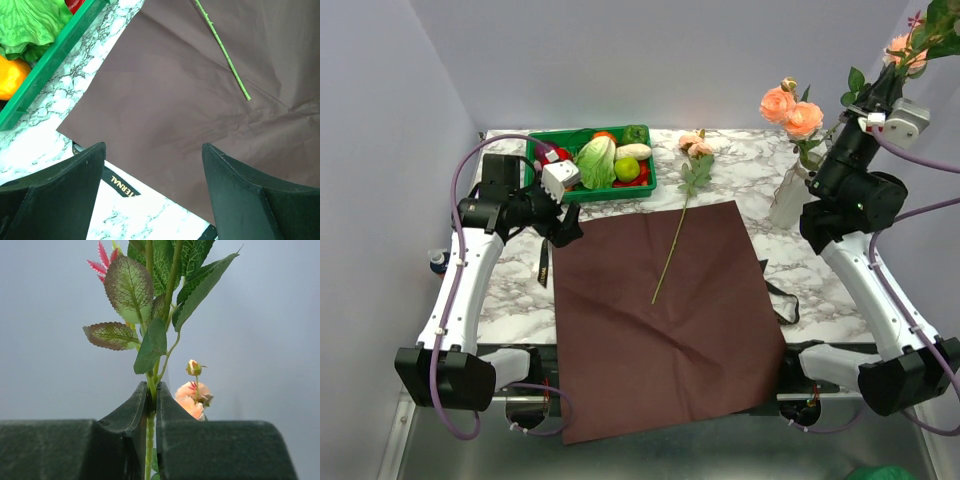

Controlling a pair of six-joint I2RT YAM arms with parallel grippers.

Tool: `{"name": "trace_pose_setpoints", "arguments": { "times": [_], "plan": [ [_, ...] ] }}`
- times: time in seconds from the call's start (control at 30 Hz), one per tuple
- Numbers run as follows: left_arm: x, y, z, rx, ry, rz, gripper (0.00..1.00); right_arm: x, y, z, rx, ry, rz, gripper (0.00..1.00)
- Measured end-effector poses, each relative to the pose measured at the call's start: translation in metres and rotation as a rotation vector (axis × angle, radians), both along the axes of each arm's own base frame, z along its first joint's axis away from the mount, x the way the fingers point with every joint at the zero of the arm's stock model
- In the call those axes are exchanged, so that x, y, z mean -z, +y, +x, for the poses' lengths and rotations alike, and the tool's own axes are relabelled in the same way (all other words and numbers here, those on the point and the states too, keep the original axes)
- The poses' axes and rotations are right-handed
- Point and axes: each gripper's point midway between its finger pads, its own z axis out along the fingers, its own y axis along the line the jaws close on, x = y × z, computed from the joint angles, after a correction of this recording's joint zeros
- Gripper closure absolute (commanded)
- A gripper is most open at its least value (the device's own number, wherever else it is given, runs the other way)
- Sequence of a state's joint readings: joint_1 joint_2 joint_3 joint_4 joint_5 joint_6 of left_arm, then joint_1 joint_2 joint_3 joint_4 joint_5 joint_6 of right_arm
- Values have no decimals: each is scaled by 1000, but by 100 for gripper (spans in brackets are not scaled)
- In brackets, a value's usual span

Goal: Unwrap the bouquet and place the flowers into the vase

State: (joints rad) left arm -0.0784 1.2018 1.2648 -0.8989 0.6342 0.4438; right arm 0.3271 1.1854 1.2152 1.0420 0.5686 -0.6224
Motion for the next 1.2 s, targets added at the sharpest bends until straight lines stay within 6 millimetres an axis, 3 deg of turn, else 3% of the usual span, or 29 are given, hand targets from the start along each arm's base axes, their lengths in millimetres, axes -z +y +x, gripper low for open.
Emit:
{"name": "trace_pose_setpoints", "arguments": {
  "times": [0.17,0.4,0.53,0.83,1.1,1.17,1.2],
  "plan": [
    [2,-1,2,8,6,-2,13,14,-25,16,28,20,39,99],
    [8,-3,14,15,22,-4,13,57,-47,70,32,147,96,99],
    [11,-3,19,17,32,-2,13,78,-52,90,30,210,114,99],
    [17,-3,28,18,38,0,13,91,-59,101,58,236,108,99],
    [18,-1,30,17,38,-4,13,117,-62,112,114,312,60,99],
    [18,-1,30,18,38,-4,13,123,-64,113,125,333,72,93],
    [18,-1,30,18,38,-5,13,126,-65,114,126,344,79,83]
  ]
}}
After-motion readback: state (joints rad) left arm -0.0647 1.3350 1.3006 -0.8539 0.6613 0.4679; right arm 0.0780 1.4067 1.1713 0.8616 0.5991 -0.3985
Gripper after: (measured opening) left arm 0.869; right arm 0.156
